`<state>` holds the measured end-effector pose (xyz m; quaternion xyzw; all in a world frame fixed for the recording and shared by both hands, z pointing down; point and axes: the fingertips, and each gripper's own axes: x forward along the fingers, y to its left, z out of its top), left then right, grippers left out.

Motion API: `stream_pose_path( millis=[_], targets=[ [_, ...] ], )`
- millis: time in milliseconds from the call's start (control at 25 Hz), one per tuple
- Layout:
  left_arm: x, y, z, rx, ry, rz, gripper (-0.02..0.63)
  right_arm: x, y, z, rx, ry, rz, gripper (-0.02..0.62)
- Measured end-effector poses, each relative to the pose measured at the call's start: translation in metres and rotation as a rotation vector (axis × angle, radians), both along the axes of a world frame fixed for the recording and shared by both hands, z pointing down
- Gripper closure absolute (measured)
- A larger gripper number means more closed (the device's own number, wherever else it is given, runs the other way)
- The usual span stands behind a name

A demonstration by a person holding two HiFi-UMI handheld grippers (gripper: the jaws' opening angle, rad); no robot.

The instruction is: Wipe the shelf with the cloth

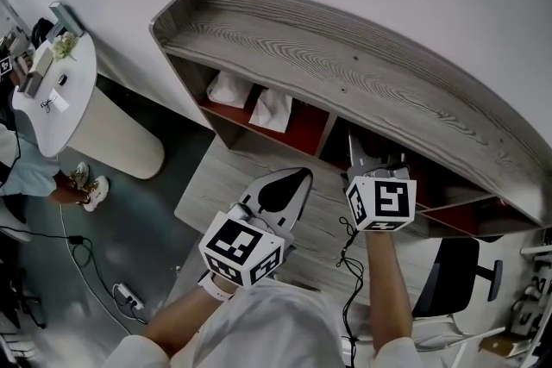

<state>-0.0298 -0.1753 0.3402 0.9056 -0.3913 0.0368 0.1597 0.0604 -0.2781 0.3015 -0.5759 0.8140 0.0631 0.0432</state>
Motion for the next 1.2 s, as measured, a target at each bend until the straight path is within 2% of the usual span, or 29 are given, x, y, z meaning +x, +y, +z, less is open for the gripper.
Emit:
stream_pose_path(
  millis=[360, 560, 840, 1200],
  targets=[
    [-0.006, -0.009, 0.005, -0.010, -0.001, -0.011, 0.600, 0.006, -0.023, 0.001, 0.024, -0.011, 0.017, 0.421],
    [-0.004, -0.007, 0.005, -0.013, 0.004, -0.011, 0.600, 0.009, -0.023, 0.003, 0.024, 0.010, 0.062, 0.420],
    [0.001, -0.002, 0.007, -0.014, 0.006, 0.003, 0.600, 0.032, -0.018, 0.007, 0.017, 0.004, 0.114, 0.422],
    [0.008, 0.008, 0.009, -0.017, -0.002, 0.024, 0.600, 0.071, -0.001, 0.010, 0.014, -0.034, 0.229, 0.422]
  ],
)
